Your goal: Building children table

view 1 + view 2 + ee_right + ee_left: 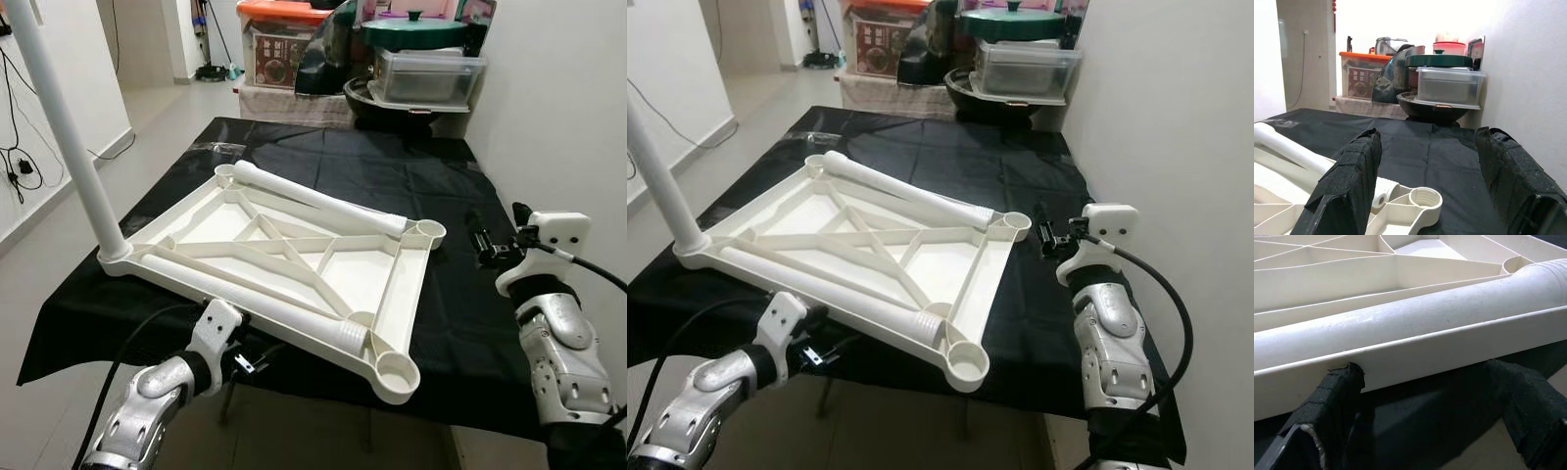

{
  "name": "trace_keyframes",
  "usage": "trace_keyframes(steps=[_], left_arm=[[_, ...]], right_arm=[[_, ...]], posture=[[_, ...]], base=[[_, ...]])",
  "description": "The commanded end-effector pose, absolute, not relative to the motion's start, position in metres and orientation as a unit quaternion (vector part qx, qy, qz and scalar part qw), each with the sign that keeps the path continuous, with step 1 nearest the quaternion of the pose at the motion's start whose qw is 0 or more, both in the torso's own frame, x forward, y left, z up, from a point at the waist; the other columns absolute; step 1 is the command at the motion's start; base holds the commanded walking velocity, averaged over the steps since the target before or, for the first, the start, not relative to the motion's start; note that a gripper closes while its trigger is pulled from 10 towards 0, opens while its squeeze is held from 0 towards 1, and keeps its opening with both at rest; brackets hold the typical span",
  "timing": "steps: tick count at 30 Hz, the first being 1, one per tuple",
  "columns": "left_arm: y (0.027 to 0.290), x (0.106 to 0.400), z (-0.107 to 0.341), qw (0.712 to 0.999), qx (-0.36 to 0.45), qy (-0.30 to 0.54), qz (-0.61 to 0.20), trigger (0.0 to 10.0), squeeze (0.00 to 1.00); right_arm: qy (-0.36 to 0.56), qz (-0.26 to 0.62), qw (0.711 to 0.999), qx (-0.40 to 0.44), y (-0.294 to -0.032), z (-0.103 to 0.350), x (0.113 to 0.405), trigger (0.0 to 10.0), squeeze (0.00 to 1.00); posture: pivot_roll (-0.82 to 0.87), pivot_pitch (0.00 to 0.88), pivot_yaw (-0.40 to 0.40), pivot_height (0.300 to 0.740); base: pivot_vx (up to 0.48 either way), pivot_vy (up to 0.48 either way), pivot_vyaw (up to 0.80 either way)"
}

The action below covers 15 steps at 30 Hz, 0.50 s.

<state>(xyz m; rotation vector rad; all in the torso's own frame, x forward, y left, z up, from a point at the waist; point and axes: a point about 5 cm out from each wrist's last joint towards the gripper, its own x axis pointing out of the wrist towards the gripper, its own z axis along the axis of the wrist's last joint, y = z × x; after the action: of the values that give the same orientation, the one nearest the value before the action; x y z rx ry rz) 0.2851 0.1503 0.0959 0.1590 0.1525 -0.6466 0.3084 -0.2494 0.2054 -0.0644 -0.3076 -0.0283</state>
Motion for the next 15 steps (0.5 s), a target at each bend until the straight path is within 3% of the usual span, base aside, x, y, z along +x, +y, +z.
trace_keyframes(steps=[1, 15], left_arm=[[0.149, 0.291, 0.101, 0.944, 0.082, 0.059, -0.314, 10.0, 0.00], [0.133, 0.317, 0.103, 0.945, 0.078, 0.051, -0.313, 10.0, 0.00]], right_arm=[[-0.154, -0.017, 0.987, -0.036, -0.251, 0.207, 0.306, 10.0, 0.00], [-0.149, -0.020, 0.988, -0.039, -0.253, 0.206, 0.306, 10.0, 0.00]], posture=[[0.10, 0.025, -0.092, 0.740], [0.10, 0.041, -0.094, 0.740]], base=[[0.000, 0.000, 0.00], [0.000, 0.000, 0.00]])
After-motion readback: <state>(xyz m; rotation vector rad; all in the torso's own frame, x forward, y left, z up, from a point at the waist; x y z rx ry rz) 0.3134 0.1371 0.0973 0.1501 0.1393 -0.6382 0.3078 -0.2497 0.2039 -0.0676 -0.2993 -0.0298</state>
